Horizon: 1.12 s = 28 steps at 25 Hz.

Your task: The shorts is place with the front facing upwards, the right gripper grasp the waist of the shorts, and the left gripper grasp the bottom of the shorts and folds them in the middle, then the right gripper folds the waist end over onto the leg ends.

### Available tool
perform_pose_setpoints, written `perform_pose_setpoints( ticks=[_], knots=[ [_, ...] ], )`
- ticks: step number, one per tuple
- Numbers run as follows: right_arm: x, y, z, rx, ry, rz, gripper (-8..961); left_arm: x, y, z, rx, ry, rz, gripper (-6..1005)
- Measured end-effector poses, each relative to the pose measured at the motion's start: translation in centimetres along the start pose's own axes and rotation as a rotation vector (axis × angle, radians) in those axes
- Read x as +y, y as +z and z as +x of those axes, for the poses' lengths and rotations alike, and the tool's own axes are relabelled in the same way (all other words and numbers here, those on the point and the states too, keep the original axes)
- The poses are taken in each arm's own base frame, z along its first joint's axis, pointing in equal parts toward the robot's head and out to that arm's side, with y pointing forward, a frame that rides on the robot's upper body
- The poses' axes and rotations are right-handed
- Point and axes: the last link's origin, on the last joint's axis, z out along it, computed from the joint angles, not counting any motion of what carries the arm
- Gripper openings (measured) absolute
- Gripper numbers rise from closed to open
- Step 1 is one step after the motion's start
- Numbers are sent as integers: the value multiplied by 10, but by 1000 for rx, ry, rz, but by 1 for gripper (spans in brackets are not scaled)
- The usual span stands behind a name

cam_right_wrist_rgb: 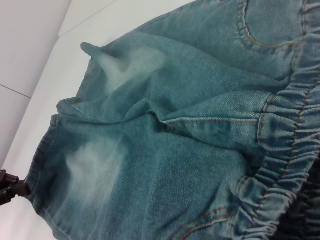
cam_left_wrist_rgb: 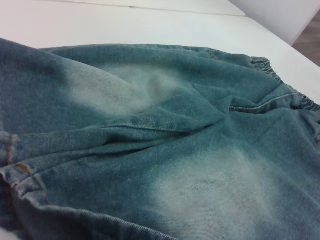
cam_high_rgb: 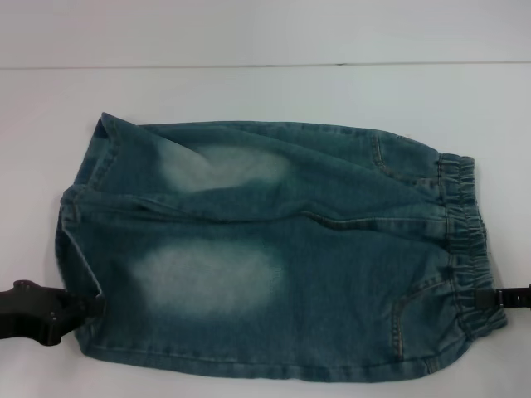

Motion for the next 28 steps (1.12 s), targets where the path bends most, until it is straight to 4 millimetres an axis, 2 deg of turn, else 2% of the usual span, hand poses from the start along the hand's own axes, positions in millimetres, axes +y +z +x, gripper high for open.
perform_pose_setpoints(
  ticks=[6, 9, 15, 19, 23, 28],
  knots=[
    [1, 0, 0, 1, 5, -3, 222, -1, -3, 3, 26, 0, 7, 20],
    [1, -1, -1, -1, 4, -6, 43, -1, -4, 5, 43, 3, 7, 20],
    [4, 1, -4, -14, 4, -21, 45, -2, -6, 11, 86, 11, 16, 19],
    [9, -1, -13, -82, 8, -68, 46, -13, -17, 20, 209, -8, 99, 19],
    [13, -6, -28, -256, 58, -141, 48, -22, -27, 33, 363, -13, 167, 19],
    [8, -4, -49, -499, 143, -172, 49, -38, -24, 54, 511, -51, 252, 19]
  ],
)
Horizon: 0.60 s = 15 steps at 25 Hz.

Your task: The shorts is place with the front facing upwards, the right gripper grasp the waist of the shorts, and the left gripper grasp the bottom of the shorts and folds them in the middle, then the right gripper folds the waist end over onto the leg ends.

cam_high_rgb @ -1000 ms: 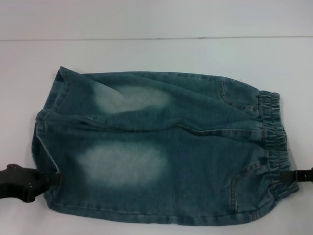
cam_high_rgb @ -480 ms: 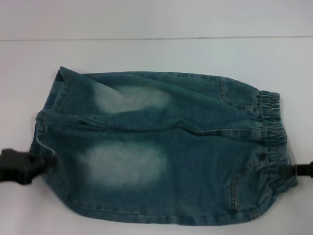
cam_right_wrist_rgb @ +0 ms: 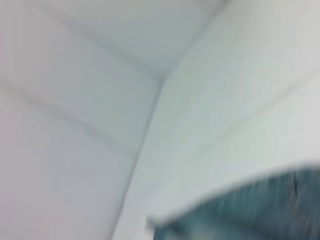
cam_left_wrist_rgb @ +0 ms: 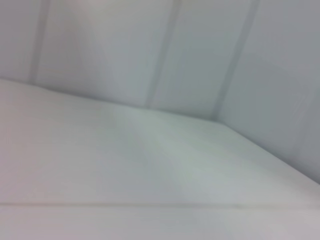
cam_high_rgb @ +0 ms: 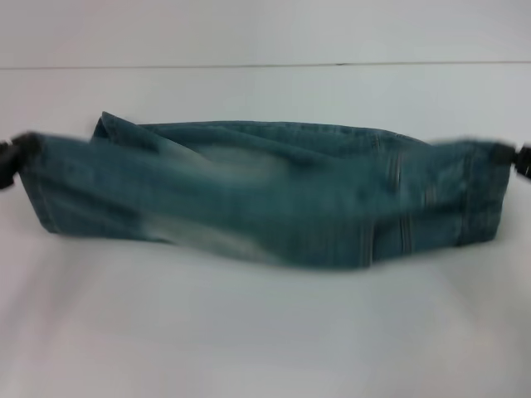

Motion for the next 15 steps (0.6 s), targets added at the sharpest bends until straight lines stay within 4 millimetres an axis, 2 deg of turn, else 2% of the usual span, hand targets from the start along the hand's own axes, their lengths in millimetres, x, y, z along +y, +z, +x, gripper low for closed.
perform_pose_setpoints(
  ticks=[2, 6, 15],
  knots=[
    [-6, 3, -7, -113, 39, 19, 50, -10, 10, 3, 42, -30, 69, 19],
    [-19, 9, -13, -300, 113, 54, 51, -17, 26, 1, 65, -57, 127, 18],
    [-23, 38, -24, -360, 83, 138, 54, -13, 72, -12, 25, -48, 171, 18]
  ],
)
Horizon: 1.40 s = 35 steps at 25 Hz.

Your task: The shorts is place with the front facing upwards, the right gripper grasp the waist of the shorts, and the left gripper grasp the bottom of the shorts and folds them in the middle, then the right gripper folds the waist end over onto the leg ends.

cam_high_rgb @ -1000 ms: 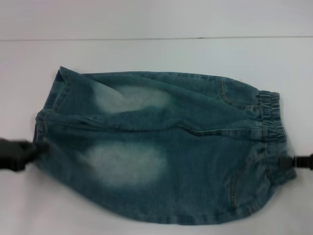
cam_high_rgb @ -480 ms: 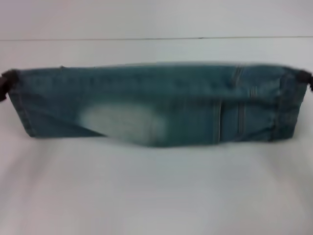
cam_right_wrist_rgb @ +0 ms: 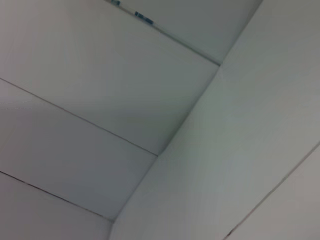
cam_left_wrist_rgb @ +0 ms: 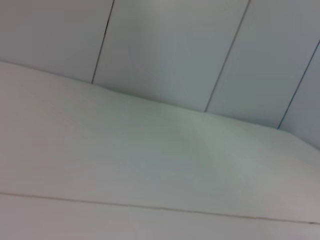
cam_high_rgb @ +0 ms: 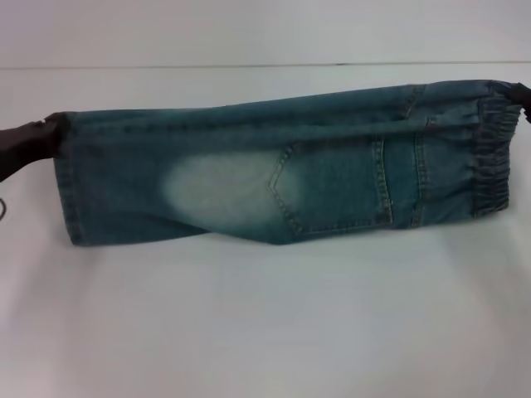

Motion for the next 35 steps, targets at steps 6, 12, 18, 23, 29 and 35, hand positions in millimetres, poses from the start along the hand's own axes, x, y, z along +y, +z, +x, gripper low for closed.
perform_pose_setpoints(
  ticks=[6, 12, 18, 23, 29, 35],
  knots=[
    [-7, 18, 5, 12, -45, 101, 56, 5, 26, -2, -57, 41, 61, 18],
    [-6, 31, 12, 52, -137, 146, 58, 13, 42, -2, -104, 104, 76, 19],
    [-12, 22, 5, 31, -147, 162, 317, 9, 40, 3, -94, 120, 93, 116],
    [-20, 3, -7, 14, -210, 174, 524, 3, 28, 6, -68, 114, 95, 465],
    [-18, -26, -9, 56, -296, 105, 761, 17, 6, 4, -20, 87, -78, 701],
    [-22, -39, 0, 189, -433, 114, 913, 38, -12, -5, -11, 71, -252, 859]
  ],
)
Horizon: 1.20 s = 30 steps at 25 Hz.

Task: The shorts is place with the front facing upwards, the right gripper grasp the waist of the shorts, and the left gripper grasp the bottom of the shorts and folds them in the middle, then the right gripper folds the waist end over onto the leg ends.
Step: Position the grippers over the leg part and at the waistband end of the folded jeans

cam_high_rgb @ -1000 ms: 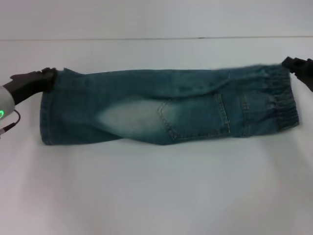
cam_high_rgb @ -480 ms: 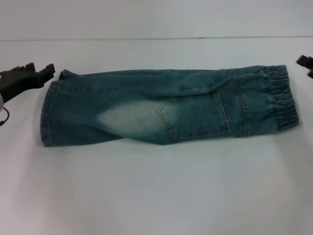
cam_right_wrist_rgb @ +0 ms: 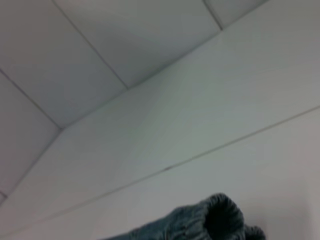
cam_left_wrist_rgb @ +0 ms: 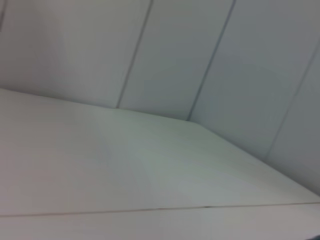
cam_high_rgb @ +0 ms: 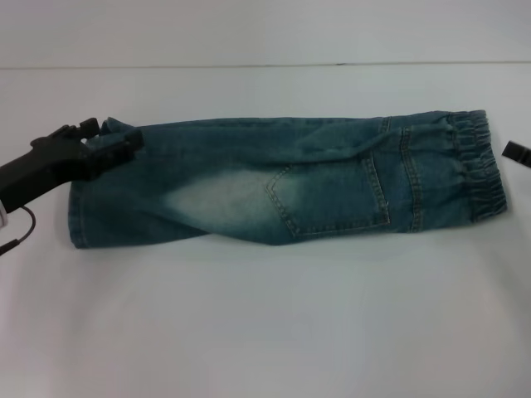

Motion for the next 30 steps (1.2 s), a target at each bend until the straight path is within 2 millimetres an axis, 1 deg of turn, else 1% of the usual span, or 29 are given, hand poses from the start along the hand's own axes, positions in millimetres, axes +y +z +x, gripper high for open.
perform_pose_setpoints(
  ticks=[1, 5, 8, 14, 16, 22, 23, 27, 30],
  knots=[
    [0, 2, 2, 13, -12, 5, 938, 2, -1, -1, 0, -3, -11, 870],
    [2, 13, 3, 40, -36, 28, 927, 5, 0, -7, -4, -8, -26, 913],
    [6, 21, 3, 60, -50, 28, 905, 10, 3, -12, -10, 9, -47, 946],
    [16, 31, 5, 100, -59, -5, 849, 29, 10, -17, -11, 139, -156, 938],
    [18, 32, 8, 119, -67, -12, 830, 32, 12, -16, -5, 152, -177, 787],
    [21, 34, 10, 155, -98, -24, 773, 39, 19, -16, -17, 165, -213, 579],
    [21, 34, 9, 154, -102, -26, 764, 40, 20, -16, -20, 167, -219, 530],
    [21, 34, 9, 152, -100, -28, 642, 44, 23, -18, -34, 176, -244, 332],
    [21, 32, 8, 154, -94, -32, 550, 47, 24, -18, -32, 178, -254, 272]
  ],
)
